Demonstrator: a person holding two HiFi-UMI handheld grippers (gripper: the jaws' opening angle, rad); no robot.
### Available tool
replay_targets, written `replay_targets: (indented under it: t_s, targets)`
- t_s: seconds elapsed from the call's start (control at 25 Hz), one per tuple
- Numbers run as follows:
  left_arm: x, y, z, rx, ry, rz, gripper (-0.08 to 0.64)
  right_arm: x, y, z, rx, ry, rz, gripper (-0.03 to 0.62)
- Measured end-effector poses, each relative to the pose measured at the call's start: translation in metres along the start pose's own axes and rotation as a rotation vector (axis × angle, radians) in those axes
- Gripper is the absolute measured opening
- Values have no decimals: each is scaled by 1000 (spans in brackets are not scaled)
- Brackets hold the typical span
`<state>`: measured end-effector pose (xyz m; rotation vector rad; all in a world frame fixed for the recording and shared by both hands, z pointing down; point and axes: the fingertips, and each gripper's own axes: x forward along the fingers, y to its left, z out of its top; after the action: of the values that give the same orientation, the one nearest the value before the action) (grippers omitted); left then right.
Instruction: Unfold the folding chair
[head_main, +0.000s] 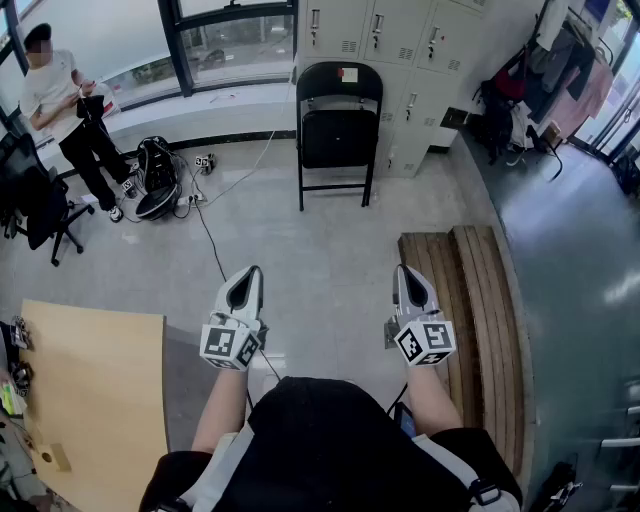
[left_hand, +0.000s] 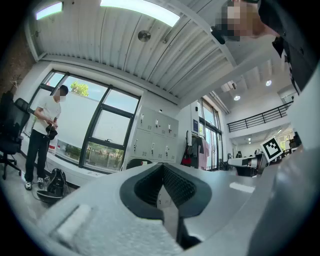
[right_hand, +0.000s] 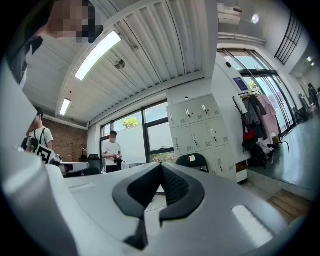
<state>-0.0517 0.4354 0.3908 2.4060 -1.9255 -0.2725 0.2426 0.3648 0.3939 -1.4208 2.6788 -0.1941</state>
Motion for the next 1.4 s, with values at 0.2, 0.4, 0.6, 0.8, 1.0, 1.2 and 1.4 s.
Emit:
replay_targets:
  t_s: [0.2,0.4,0.6,0.8,1.0,1.2,1.4]
  targets:
    - [0,-2,-1,3,6,-7,3,2,3,0,6,-1,3,3]
    - [-2,0,-4,-2,10,-9,3,3,2,-4,9,7,0,3]
    - [-1,13,-1,-8,7,-7,3,11,7,-5,16,13,-5,3]
    - [-2,28,6,6,0,-22,3,23,25,0,48,-19,8,3]
    - [-4,47,12,-1,-6,-36,3,39,46,5,47,-29,10,3]
    - [-7,76,18,11,-25,-50,3,58,73,1,29,-25,0,4]
    - [-8,103,31,30,-22,-78,3,82,104,1,-6,-22,-8,3]
